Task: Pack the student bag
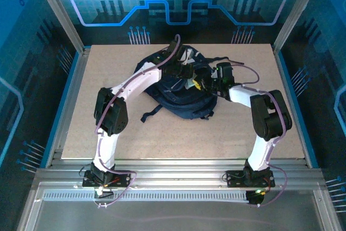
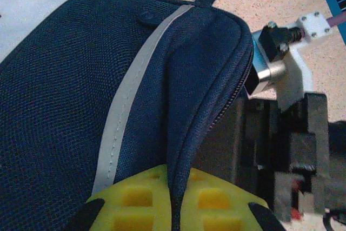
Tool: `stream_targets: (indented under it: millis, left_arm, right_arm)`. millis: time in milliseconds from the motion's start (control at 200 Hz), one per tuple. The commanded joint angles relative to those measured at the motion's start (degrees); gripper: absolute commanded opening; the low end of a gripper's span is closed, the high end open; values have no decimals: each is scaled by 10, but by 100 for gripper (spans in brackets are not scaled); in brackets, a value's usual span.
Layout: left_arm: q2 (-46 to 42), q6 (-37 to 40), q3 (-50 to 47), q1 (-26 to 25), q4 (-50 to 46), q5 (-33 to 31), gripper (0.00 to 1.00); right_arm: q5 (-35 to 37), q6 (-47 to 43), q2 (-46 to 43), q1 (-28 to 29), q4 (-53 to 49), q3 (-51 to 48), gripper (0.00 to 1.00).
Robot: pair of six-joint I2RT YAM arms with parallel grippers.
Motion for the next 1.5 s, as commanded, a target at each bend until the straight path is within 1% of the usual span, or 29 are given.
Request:
stream_targets:
  millis: [0, 50, 100, 120, 195, 235, 275, 330, 420, 490, 530, 560, 630, 760, 825, 915, 1005, 1165, 1241, 1311, 1351, 1431, 1496]
  left_arm:
    - [-61, -27, 13, -3, 33, 53, 0]
    - [-60, -28, 16, -3, 32, 55, 0]
    - [-59, -31, 19, -3, 31, 56, 0]
    - [-59, -32, 20, -3, 31, 57, 0]
    - [-59, -41, 19, -3, 36, 64, 0]
    - [-59, -47, 18, -4, 41, 69, 0]
    - [-59, -53, 14, -4, 48, 74, 0]
    - [-60, -62, 10, -6, 57, 81, 1]
    - [-60, -67, 8, -10, 63, 82, 1]
    - [-58, -70, 8, -11, 68, 82, 1]
    - [-56, -72, 9, -11, 71, 83, 1]
    - [-56, -72, 9, -11, 72, 81, 1]
    - [-52, -71, 11, -11, 70, 73, 1]
    - [-47, -61, 19, -10, 65, 61, 1]
    - [-43, -60, 27, -10, 61, 62, 1]
    - [-42, -60, 30, -10, 57, 65, 1]
    - [-41, -62, 30, -11, 54, 67, 1]
    - [-41, -69, 29, -12, 57, 72, 1]
    - [-41, -78, 28, -13, 64, 82, 1]
    - [-41, -80, 29, -15, 67, 82, 1]
    - [-41, -80, 30, -16, 67, 81, 1]
    - [-43, -81, 32, -17, 66, 79, 1]
    - [-47, -79, 29, -17, 67, 76, 1]
  right_arm:
    - [80, -51, 10, 0, -118, 60, 29]
    - [89, -63, 13, 1, -145, 82, 33]
    - [101, -74, 13, 5, -162, 99, 34]
    - [107, -77, 13, 7, -165, 103, 32]
    - [125, -82, 18, 18, -164, 120, 20]
    - [130, -84, 27, 24, -170, 136, 15]
    - [128, -86, 41, 27, -189, 157, 13]
    - [119, -89, 58, 28, -205, 178, 14]
    - [115, -93, 62, 27, -210, 176, 14]
    - [104, -85, 54, 18, -188, 152, 8]
    - [79, -72, 45, 10, -155, 130, 4]
    - [61, -64, 36, 6, -132, 113, 3]
    - [39, -64, 6, -2, -121, 82, 3]
    - [27, -86, -54, -9, -131, 35, 6]
    - [21, -73, -69, -9, -97, 7, 7]
    - [-9, -40, -62, -8, -25, -15, 6]
    - [-30, -19, -52, -4, 15, -18, 6]
    - [-31, -16, -38, 3, 22, -2, 6]
    - [-16, -23, -25, 6, 7, 12, 6]
    - [-16, -32, -5, 9, -7, 36, 6]
    - [-8, -42, 7, 12, -33, 54, 6]
    - [37, -77, 20, 19, -107, 88, 8]
    - [65, -90, 23, 21, -139, 98, 13]
